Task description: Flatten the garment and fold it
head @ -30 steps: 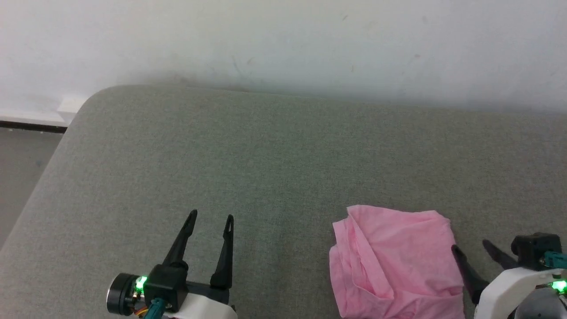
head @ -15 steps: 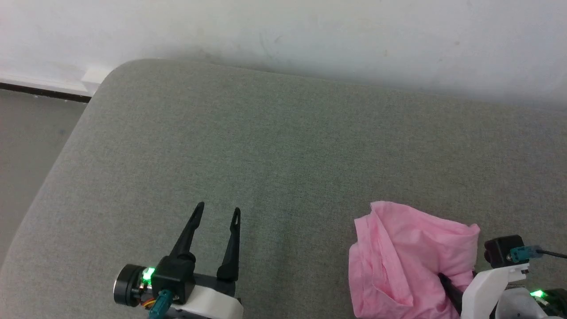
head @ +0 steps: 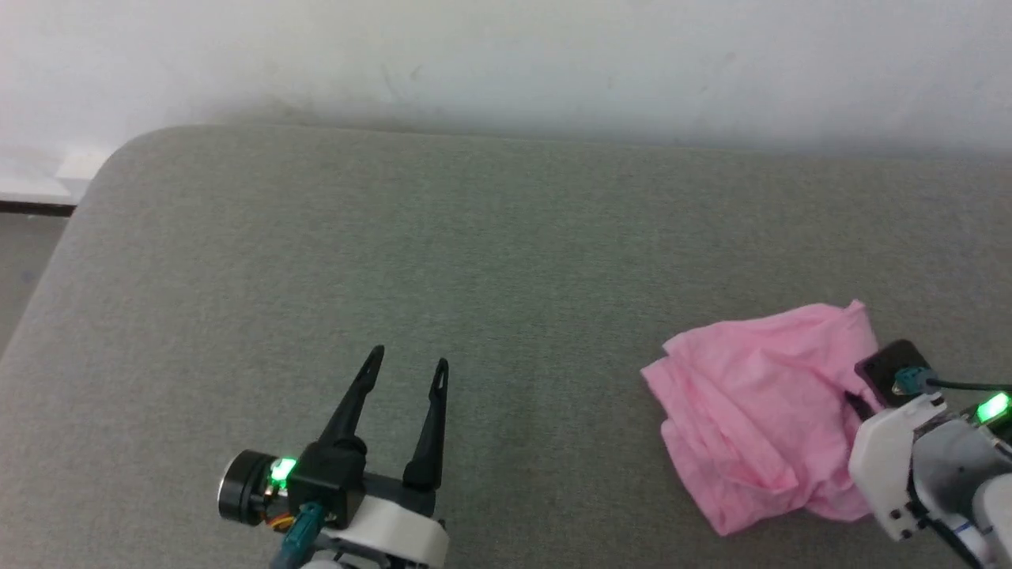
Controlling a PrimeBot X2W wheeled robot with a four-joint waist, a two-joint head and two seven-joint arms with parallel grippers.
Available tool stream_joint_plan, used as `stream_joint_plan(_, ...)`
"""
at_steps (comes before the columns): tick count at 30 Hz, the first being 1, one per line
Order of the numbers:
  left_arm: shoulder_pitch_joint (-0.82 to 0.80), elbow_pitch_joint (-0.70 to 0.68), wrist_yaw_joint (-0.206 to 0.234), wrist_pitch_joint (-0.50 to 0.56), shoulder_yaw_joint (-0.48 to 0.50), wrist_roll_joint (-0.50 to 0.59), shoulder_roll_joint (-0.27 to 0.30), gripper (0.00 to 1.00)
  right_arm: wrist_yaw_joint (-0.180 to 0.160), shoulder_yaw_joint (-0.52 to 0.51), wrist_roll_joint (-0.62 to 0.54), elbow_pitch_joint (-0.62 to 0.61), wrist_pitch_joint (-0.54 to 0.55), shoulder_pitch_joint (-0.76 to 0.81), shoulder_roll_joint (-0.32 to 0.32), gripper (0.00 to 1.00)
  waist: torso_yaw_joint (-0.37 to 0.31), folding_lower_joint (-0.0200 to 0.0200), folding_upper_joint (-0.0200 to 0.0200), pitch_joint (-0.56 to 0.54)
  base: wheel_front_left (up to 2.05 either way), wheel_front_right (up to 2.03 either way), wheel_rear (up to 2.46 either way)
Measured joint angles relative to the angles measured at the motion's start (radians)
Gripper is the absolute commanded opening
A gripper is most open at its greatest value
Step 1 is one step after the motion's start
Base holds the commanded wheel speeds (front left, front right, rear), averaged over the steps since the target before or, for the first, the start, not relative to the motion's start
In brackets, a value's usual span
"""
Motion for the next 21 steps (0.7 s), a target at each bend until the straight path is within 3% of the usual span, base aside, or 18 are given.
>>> stream_joint_plan(6, -0.091, 0.005, -0.012, 0.0, -0.025, 0.024, -0.007, 1.0, 0.0, 0.123, -0.017, 0.009, -0.021, -0.116, -0.273, 0.0, -0.104, 0.0, 0.0, 0.025, 0.0, 0.0, 0.0)
stream_joint_plan(10, -0.154, 0.01, -0.014, 0.0, -0.036, 0.035, -0.008, 1.0, 0.0, 0.157, 0.023, 0.085, -0.069, -0.178, -0.399, 0.0, -0.165, -0.0001, 0.0, 0.064, 0.0, 0.0, 0.0)
stream_joint_plan(15, -0.227, -0.008, -0.022, 0.0, -0.056, 0.057, -0.007, 1.0, 0.0, 0.17, 0.046, 0.211, -0.16, -0.236, -0.477, 0.0, -0.215, 0.0, 0.0, 0.142, 0.0, 0.0, 0.0)
stream_joint_plan(21, -0.301, -0.031, -0.03, 0.0, -0.079, 0.074, -0.004, 1.0, 0.0, 0.12, 0.041, 0.396, -0.286, -0.291, -0.506, 0.0, -0.244, 0.0002, 0.0, 0.254, 0.0, 0.0, 0.0)
